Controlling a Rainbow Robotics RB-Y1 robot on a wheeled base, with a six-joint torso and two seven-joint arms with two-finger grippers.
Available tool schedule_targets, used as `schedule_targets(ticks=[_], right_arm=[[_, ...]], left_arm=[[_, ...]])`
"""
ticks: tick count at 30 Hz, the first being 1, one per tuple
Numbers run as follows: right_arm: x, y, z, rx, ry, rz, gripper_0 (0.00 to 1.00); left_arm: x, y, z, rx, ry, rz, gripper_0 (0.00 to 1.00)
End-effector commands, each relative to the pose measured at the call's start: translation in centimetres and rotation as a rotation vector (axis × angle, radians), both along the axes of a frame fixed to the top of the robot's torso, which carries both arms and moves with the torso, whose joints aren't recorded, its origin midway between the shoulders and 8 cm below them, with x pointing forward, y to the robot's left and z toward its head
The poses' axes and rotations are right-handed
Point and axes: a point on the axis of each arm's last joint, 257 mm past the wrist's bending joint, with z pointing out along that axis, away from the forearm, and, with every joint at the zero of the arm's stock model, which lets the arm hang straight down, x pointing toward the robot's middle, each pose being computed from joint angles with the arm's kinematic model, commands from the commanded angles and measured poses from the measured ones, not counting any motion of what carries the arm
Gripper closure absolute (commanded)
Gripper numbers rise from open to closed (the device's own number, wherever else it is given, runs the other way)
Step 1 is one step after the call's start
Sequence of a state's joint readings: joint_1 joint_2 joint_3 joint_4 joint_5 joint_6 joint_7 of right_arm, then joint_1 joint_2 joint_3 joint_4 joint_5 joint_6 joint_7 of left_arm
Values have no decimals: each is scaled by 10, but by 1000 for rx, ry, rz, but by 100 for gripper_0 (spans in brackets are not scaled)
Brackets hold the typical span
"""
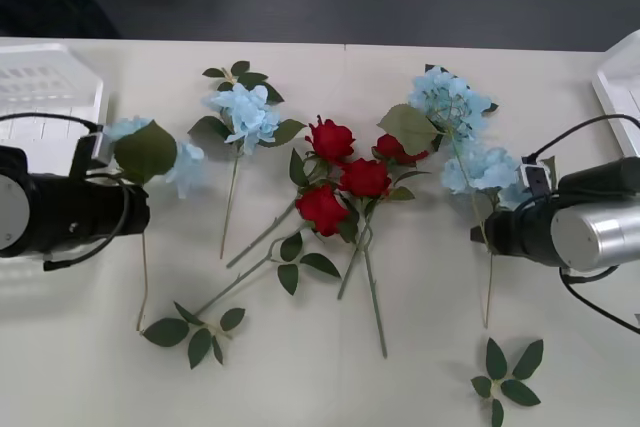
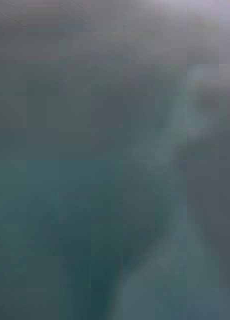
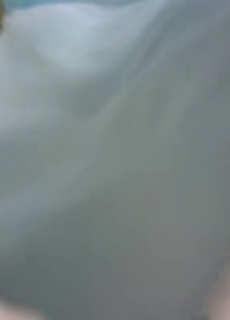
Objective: Put the red flowers into the right box and the blue flowers into the left box
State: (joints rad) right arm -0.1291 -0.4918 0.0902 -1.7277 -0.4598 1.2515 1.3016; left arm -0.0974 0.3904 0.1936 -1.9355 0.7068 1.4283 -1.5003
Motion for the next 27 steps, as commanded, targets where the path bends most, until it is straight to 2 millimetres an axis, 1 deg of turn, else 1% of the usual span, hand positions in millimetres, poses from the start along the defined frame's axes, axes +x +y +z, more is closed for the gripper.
schedule_targets(ticks=[1, 2, 3, 6, 7, 9, 11, 12, 17, 18, 19, 21, 22, 23, 24, 25, 26, 27], right_arm=[[20, 8, 14, -25, -39, 66, 0], [23, 10, 14, -20, -45, 69, 0], [24, 11, 15, -19, -48, 73, 0], [31, 21, 17, 3, -68, 90, 0], [34, 24, 19, 13, -77, 95, 0], [38, 32, 22, 39, -98, 107, 0], [40, 33, 24, 42, -108, 110, 0], [40, 34, 24, 40, -108, 113, 0], [39, 35, 22, 33, -105, 123, 0], [38, 35, 21, 32, -100, 126, 0], [38, 34, 19, 32, -97, 124, 0], [37, 33, 16, 25, -90, 125, 0], [36, 31, 14, 21, -85, 125, 5], [35, 30, 11, 15, -80, 125, 19], [34, 28, 9, 11, -74, 125, 42], [33, 27, 7, 8, -69, 123, 61], [32, 25, 5, 2, -59, 121, 84], [31, 24, 5, -2, -55, 122, 99]], left_arm=[[3, -2, 60, 31, -135, -47, 100], [2, 1, 72, 40, -163, -43, 100], [0, 3, 80, 49, -181, -43, 100], [-5, 23, 117, 102, -285, -7, 100], [-7, 28, 126, 115, -307, 1, 100], [-10, 44, 148, 151, -357, 27, 100], [-11, 65, 161, 191, -377, 58, 100], [-10, 71, 164, 202, -378, 67, 100], [1, 133, 180, 301, -354, 142, 100], [6, 146, 184, 314, -347, 159, 100], [9, 153, 185, 319, -337, 167, 100], [19, 181, 186, 325, -300, 208, 100], [23, 192, 185, 321, -288, 223, 100], [28, 201, 185, 315, -280, 239, 100], [34, 214, 182, 305, -272, 259, 100], [38, 222, 183, 300, -273, 271, 100], [43, 232, 181, 292, -271, 289, 100], [48, 237, 180, 284, -272, 298, 100]])
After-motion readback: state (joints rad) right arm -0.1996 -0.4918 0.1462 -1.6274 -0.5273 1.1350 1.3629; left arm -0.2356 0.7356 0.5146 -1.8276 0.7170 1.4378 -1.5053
